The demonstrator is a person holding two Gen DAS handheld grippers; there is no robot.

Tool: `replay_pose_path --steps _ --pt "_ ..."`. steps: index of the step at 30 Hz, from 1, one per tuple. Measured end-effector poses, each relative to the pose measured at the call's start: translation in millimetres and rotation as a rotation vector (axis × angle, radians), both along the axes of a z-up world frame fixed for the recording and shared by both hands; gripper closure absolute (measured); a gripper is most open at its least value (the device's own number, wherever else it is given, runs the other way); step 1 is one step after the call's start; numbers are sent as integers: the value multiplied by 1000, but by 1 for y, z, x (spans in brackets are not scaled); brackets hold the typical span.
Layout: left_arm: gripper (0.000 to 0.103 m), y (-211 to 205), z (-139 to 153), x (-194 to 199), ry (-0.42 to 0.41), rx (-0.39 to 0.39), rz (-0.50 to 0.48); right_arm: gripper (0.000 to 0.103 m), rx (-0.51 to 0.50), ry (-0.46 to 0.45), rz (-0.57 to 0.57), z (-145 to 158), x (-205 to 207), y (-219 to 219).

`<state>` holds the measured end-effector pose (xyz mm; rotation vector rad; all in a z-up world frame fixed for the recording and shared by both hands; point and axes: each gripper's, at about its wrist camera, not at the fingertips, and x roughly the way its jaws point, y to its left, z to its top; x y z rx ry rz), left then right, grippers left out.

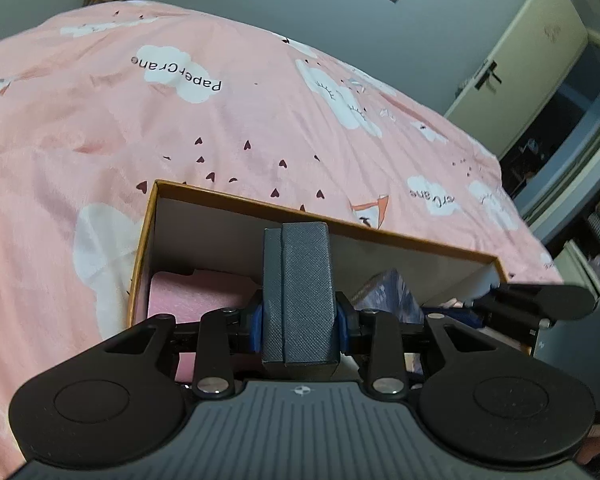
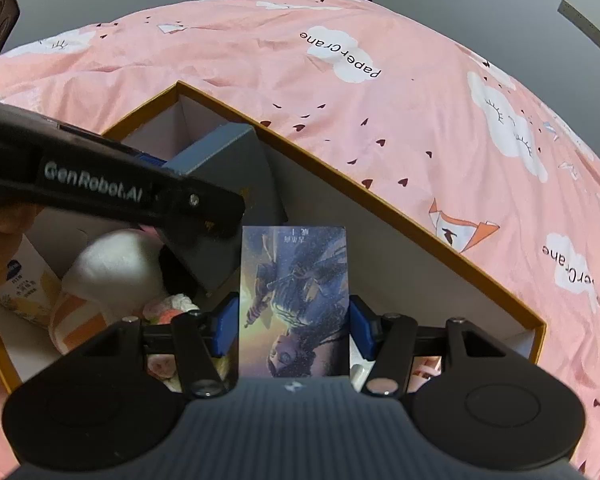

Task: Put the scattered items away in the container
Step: 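Lower the dark grey box into the orange box with the left tool while the right tool holds the card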

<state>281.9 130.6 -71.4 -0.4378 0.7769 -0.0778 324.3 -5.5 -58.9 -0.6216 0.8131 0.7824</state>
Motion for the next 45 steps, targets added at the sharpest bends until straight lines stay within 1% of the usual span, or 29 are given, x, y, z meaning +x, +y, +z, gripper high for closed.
replay_pose_path --steps 4,6,9,10,11,12,13,15,16,17,19,21,23,24,28,31,33,35,38,40,42,45 --pt "63 -8 1 0 6 66 -30 44 -10 -12 9 -1 1 4" --pt "61 -13 4 -2 2 115 -41 44 -12 -13 14 0 1 5" --pt "56 -19 9 -6 -25 192 -51 44 -17 -19 21 0 0 6" --pt "54 -21 11 -8 -34 218 -55 44 -18 -20 22 0 0 6" --pt "43 -23 13 -10 -38 246 -52 44 -19 -21 23 0 0 5" --pt "39 -24 15 -11 -43 282 -41 44 -18 -20 22 0 0 6" --pt "38 -25 16 -13 -49 315 -30 44 -18 -20 21 0 0 6" --pt "38 -24 17 -15 -45 353 -23 44 -17 -20 23 0 -1 6" --pt "40 -23 17 -15 -32 370 -19 44 -18 -22 25 0 -2 6" --pt "50 -22 17 -15 -24 390 -19 44 -19 -24 29 1 -3 6" --pt "58 -24 17 -18 -16 441 -26 44 -22 -31 38 2 -5 7" --pt "59 -27 19 -23 -26 479 -35 44 -29 -46 53 4 -8 9" --pt "56 -29 23 -28 -40 509 -21 44 -41 -68 69 6 -10 11" --pt "56 -28 25 -32 -53 507 -17 44 -50 -79 78 7 -12 12" --pt "56 -20 34 -45 -79 445 -18 44 -110 -112 121 6 -15 18" --pt "55 -14 41 -53 -77 403 -10 44 -153 -130 168 3 -19 24" --pt "55 -12 44 -57 -69 402 19 44 -172 -132 196 1 -21 28" --pt "55 -6 45 -61 -55 385 47 44 -183 -136 225 0 -25 32" --pt "55 6 42 -66 -36 328 84 44 -183 -138 257 1 -30 38" --pt "55 14 39 -68 -20 293 108 44 -197 -155 257 0 -31 43" --pt "55 19 36 -69 -7 267 120 44 -199 -149 250 0 -28 43" --pt "55 20 33 -71 -6 254 117 44 -193 -139 246 2 -26 39"
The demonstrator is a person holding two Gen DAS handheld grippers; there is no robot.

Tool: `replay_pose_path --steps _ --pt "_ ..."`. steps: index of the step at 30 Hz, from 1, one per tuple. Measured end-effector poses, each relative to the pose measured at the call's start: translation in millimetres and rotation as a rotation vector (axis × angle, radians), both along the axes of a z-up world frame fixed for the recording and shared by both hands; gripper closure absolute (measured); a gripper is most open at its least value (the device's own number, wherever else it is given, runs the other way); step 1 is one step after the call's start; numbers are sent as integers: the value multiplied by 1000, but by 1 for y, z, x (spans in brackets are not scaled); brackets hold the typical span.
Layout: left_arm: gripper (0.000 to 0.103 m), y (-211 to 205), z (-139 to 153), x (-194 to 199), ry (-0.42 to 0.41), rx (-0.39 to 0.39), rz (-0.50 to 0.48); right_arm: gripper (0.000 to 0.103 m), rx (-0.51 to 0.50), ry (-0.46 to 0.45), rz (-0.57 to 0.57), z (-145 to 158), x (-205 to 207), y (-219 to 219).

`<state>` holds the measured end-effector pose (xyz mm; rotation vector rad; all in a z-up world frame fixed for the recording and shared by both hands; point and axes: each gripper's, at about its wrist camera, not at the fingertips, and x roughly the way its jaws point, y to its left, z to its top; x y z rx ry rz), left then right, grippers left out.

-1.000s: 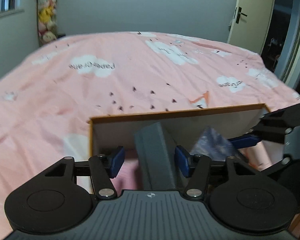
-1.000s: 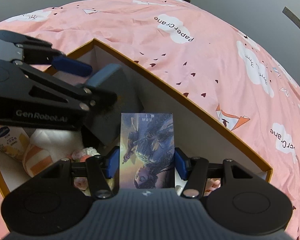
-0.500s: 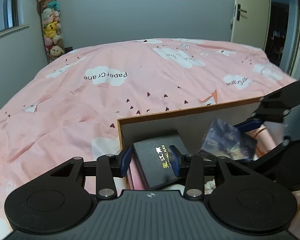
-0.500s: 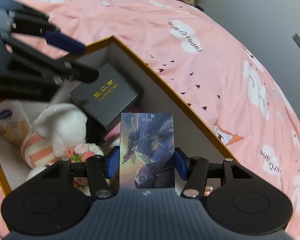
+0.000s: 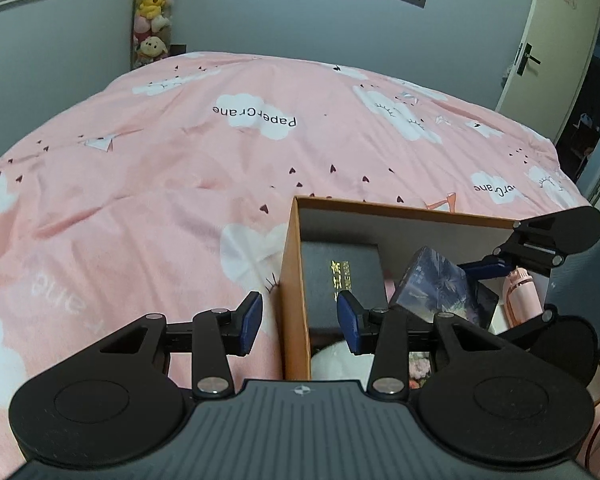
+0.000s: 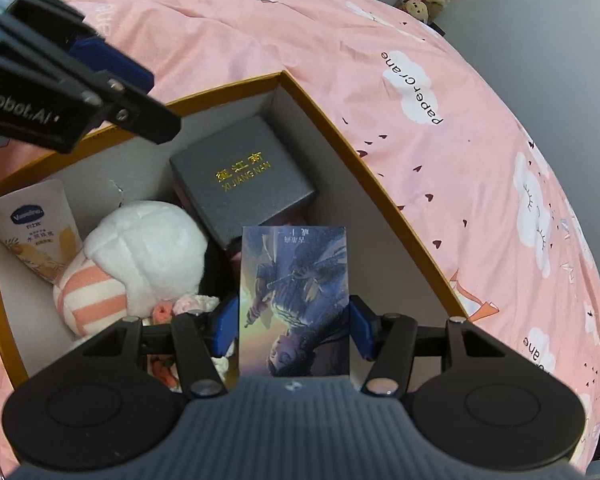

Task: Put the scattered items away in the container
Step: 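Lower the dark grey box into the orange box with the left tool while the right tool holds the card, then lower the photo card into the orange box and open the right tool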

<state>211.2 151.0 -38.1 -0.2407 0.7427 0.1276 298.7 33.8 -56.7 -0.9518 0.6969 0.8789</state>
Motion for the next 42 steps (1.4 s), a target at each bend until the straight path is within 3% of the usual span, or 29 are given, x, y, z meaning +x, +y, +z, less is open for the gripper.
replay_pose_path --steps 4,10,18,28,35,42 --pt "55 -1 -2 -3 -1 -13 -2 44 35 -1 2 13 -2 -5" --pt "55 0 -3 -5 8 -29 13 44 130 78 -6 33 -3 1" --pt "55 11 0 -10 22 -41 80 44 312 339 -293 33 23 22" --pt "56 11 3 -12 25 -38 73 43 400 494 -561 23 45 39" --pt "52 7 1 -15 24 -37 27 40 456 566 -627 17 50 46" --pt "52 -3 -6 -12 43 18 6 35 510 604 -625 22 53 35"
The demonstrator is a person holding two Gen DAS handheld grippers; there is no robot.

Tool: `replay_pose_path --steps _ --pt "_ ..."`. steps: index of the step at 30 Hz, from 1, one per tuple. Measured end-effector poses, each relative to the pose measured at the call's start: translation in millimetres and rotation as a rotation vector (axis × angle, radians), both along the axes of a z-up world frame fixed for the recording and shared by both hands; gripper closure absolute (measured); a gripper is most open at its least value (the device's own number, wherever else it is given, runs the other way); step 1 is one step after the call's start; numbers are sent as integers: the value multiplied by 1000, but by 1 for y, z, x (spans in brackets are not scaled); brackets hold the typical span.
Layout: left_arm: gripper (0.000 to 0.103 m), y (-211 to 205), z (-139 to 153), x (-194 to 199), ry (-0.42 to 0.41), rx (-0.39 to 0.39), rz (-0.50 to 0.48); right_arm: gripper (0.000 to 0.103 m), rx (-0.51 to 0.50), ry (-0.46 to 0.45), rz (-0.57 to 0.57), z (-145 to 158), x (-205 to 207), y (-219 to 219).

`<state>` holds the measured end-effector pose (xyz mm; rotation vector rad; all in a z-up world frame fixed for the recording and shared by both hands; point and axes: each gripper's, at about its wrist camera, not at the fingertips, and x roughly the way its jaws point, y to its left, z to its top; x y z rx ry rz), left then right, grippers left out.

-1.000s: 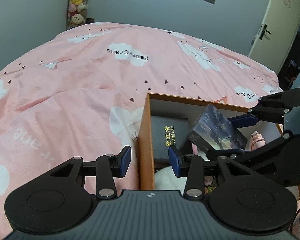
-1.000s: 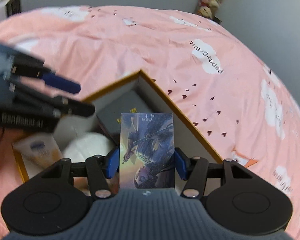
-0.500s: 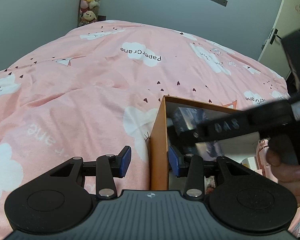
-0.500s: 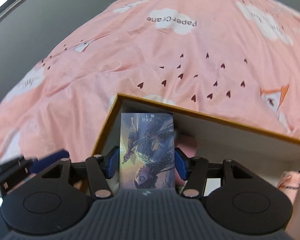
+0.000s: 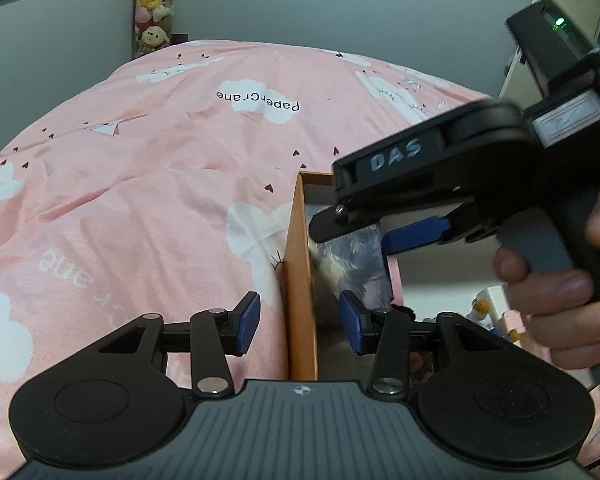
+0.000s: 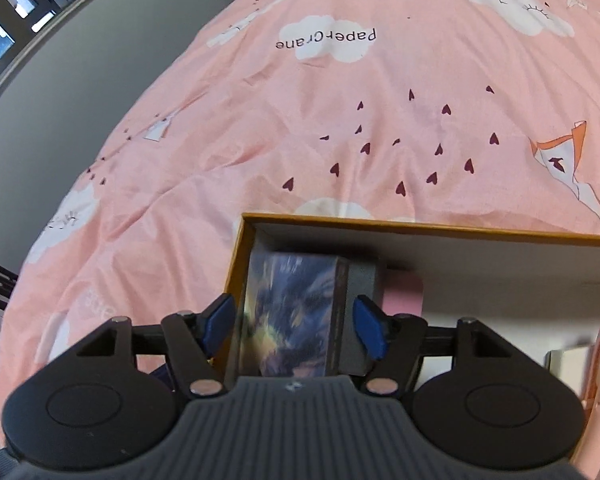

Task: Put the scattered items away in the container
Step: 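Lower the photo card into the orange box and open the right tool, then withdraw both open tools and move down to the gold box and mirror compact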

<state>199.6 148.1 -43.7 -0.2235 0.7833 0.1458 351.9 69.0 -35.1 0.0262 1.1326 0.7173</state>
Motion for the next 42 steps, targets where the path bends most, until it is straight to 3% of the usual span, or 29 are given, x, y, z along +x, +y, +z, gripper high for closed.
replay_pose_path --steps 4,8,12,19,31,35,38,41,42 --pt "52 0 -1 0 5 0 3 36 11 -17 28 5 -5 -10" --pt "52 -1 -1 0 11 2 5 52 21 -7 41 4 -9 -22" --pt "52 -4 1 -1 18 9 8 59 14 -39 50 2 -16 -32" --pt "52 -6 1 -4 43 19 27 83 -26 -49 96 -9 -30 -37" --pt "52 -9 7 -10 52 30 54 86 30 -27 72 -15 -33 -31" --pt "52 -15 13 -16 27 35 61 76 20 -74 63 -5 -41 -39" --pt "52 -22 18 -22 -4 37 69 50 8 -158 66 6 -56 -46" --pt "48 -30 21 -31 -35 38 79 31 5 -253 70 18 -77 -56" --pt "46 -33 22 -34 -45 36 82 29 11 -288 72 22 -84 -59"
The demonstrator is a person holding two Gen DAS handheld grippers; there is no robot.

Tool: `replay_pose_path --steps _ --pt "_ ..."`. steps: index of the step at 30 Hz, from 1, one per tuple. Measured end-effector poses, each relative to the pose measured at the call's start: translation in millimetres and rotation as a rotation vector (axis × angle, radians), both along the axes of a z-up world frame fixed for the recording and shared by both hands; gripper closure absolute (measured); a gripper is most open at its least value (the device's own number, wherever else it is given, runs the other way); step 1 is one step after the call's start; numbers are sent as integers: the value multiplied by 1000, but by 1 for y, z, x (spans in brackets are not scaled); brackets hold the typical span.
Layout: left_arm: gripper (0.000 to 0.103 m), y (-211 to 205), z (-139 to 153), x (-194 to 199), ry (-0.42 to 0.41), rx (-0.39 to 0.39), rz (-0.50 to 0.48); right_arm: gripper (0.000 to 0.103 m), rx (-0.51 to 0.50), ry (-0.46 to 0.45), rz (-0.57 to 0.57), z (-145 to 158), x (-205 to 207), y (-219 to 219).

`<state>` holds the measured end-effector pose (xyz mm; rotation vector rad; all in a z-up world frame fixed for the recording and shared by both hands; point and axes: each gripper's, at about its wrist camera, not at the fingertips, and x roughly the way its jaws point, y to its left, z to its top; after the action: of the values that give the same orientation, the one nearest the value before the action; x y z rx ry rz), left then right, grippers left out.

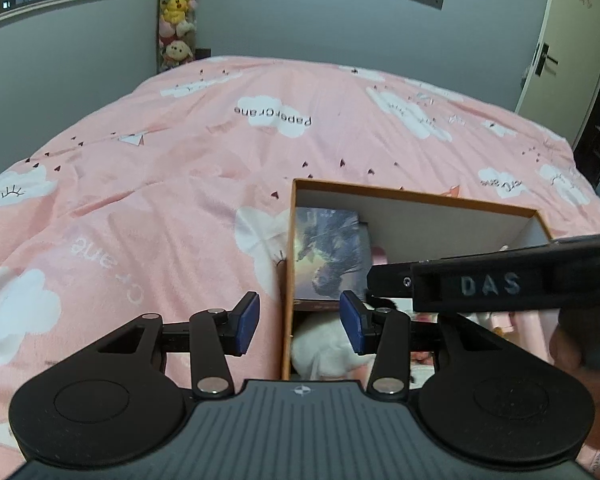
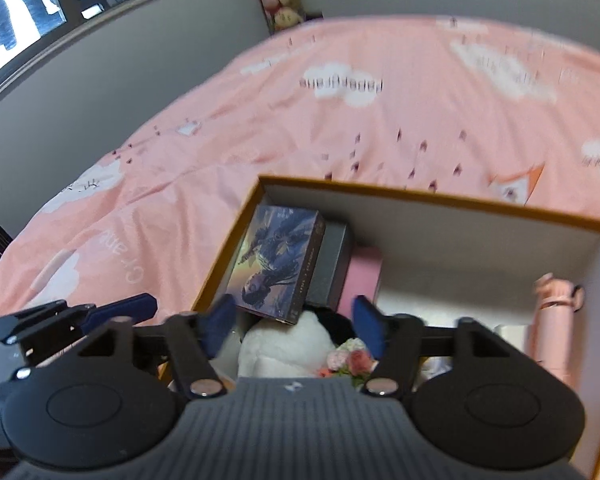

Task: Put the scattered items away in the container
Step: 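Withdraw both open tools and move down to the gold box and mirror compact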

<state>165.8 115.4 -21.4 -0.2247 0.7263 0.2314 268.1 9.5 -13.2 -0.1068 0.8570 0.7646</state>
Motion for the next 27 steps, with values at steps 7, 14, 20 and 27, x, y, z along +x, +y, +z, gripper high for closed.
replay_pose_path --steps 7,14,20,27 --pt "27 -19 9 -22 -75 2 -5 11 51 -260 -65 23 -50 -37" --pt "15 -43 17 -43 -137 28 -43 7 103 -379 -203 30 -88 -75" --pt "15 -57 16 -57 -118 29 -64 5 87 -398 -280 28 -108 -99" --pt "15 -66 5 -73 -57 19 -109 2 39 -408 -302 20 -129 -119"
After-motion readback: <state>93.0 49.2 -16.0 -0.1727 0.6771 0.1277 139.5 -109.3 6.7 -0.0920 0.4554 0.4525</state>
